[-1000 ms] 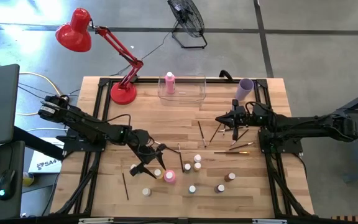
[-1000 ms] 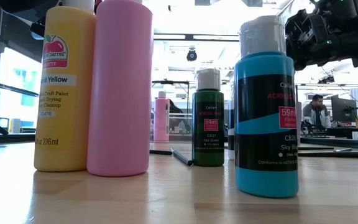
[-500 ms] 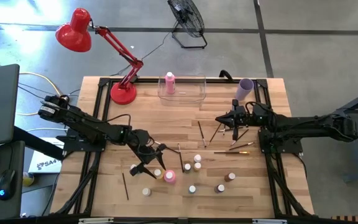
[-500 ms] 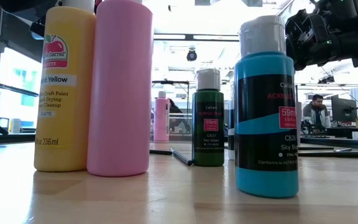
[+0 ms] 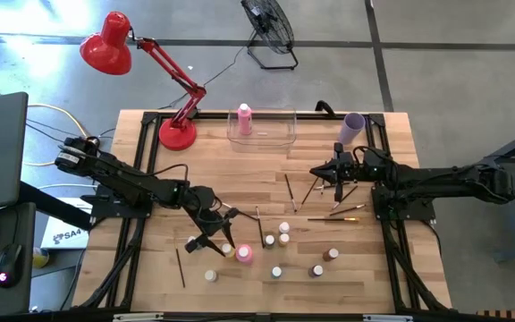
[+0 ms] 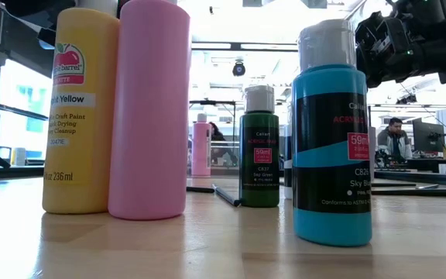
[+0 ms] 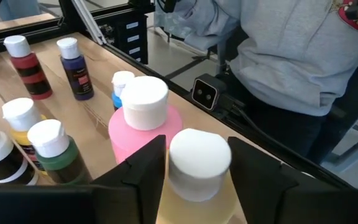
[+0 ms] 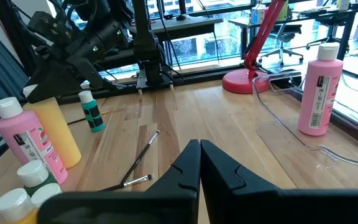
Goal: Pick & Place Paint Supplies
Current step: Put the large yellow paint bottle into the transparent bin
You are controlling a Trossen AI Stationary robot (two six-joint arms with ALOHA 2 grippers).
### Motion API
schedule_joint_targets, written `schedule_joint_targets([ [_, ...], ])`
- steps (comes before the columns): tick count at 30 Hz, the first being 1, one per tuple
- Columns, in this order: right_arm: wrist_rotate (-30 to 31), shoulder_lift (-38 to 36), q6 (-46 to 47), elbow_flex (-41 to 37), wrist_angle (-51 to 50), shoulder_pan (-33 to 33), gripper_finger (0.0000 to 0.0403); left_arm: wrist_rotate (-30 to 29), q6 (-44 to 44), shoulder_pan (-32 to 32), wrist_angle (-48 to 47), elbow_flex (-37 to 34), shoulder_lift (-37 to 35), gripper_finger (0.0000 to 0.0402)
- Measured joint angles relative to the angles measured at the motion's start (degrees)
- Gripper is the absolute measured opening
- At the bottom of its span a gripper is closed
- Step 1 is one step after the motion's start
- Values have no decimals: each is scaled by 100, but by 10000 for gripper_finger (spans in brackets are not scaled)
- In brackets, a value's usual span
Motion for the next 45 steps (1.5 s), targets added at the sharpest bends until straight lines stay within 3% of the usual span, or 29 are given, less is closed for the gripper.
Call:
schedule_joint_targets([
  [13,0,0,0,0,0,-2,2,4,-46,0,1,0,-3,129],
  [22,0,0,0,-2,0,0,2,2,-556,0,0,0,-4,127],
  [45,0,0,2,0,-42,0,2,-210,-564,0,-116,2,-34,126],
])
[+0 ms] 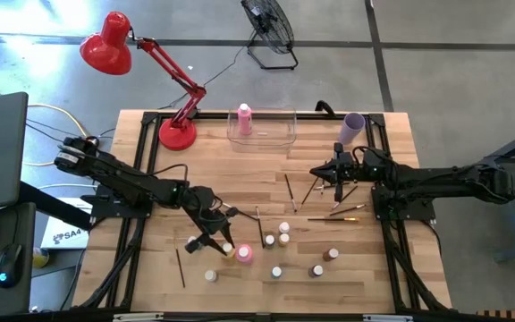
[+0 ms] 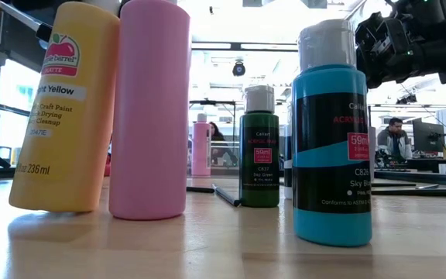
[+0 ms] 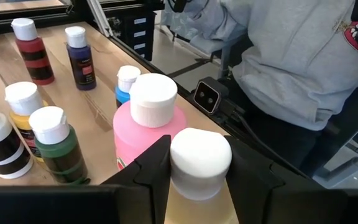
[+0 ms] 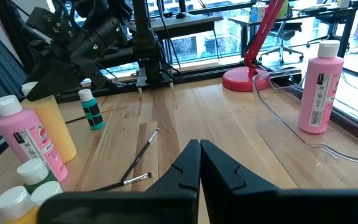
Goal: Pick & Place Paint Supplies
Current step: Put the large yellow paint bottle into the transparent bin
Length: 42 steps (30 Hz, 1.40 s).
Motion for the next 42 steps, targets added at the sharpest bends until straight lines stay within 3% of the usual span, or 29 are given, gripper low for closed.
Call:
schedule_joint_targets([
  [12,20,0,-9,-2,0,0,2,44,430,209,-339,11,-89,125],
  [26,25,0,-22,-2,-13,-4,2,162,586,1022,-1943,-14,-1033,125],
  [34,24,0,-22,-2,-17,-4,2,-275,795,1605,-2730,-26,-1807,125],
  [42,24,0,-64,-2,6,-4,2,-676,934,2139,-2736,-22,-2352,125],
])
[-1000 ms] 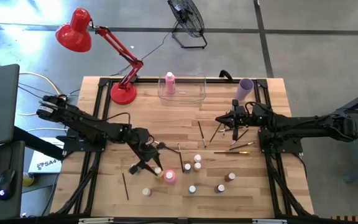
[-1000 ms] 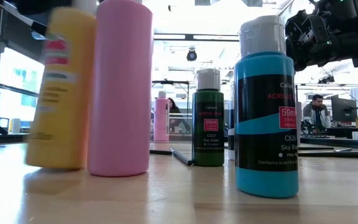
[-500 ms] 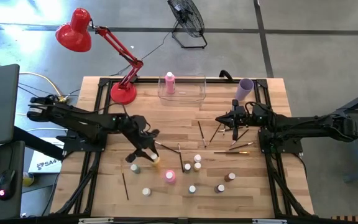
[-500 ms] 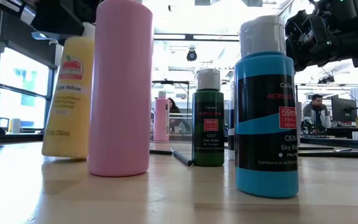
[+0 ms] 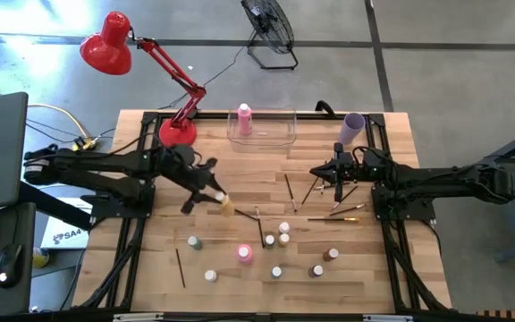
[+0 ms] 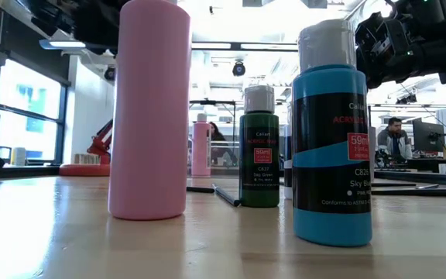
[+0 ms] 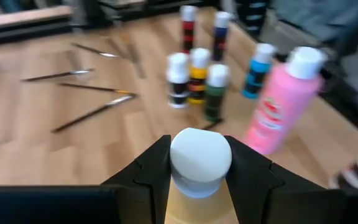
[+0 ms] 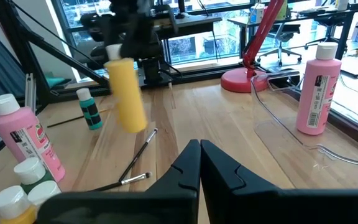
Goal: Pick & Place Paint Supplies
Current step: Put the large yellow paint bottle into the transparent bin
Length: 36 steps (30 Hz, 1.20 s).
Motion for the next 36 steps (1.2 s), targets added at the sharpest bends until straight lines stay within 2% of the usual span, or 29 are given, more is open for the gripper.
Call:
schedule_joint_targets([
  [7,0,0,0,0,1,0,2,-925,-66,463,170,0,-222,125],
  [14,0,0,-1,0,5,0,2,-1913,-594,652,1229,19,-224,125],
  [22,0,0,-1,2,5,0,2,-3374,-1012,641,1220,338,-156,125],
  [27,0,0,-1,0,7,0,2,-4038,-1042,641,1228,757,192,125],
  [36,0,0,-150,0,7,0,2,-4756,-889,701,1216,1586,1208,125],
])
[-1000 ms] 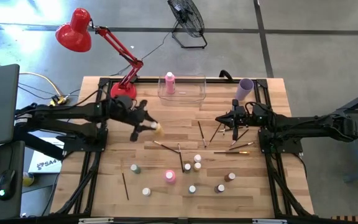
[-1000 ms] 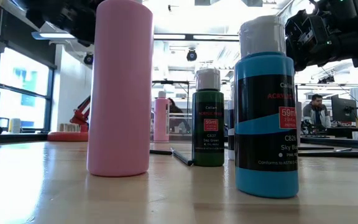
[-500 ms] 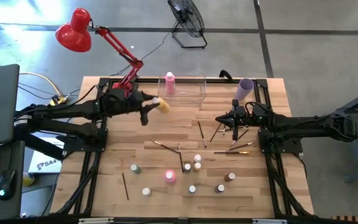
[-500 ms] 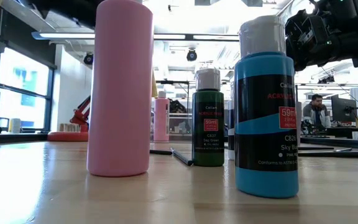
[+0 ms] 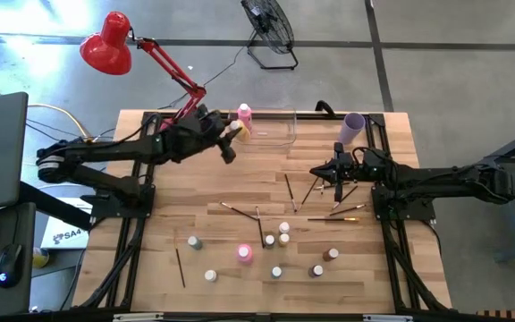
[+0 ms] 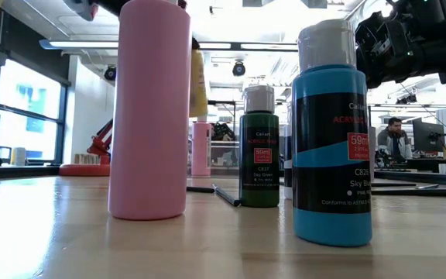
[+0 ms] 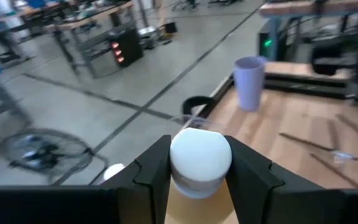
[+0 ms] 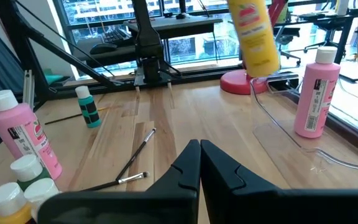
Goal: Pick & Place Paint Supplies
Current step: Put the large yellow paint bottle into the transparent bin
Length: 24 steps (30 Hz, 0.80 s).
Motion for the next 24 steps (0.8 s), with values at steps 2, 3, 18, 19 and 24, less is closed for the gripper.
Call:
schedule_joint_targets([
  [2,0,0,0,0,0,0,2,-100,-33,106,-48,108,196,125],
  [3,1,0,-1,0,0,-1,2,-106,-80,171,-59,138,277,125],
  [18,0,0,-2,0,-2,-2,2,838,-1262,1238,-44,195,857,125],
  [19,0,0,-2,1,-2,0,2,838,-1274,1268,-45,195,885,125],
  [24,0,0,-2,0,-2,-2,2,815,-1273,1302,-47,195,1135,125],
])
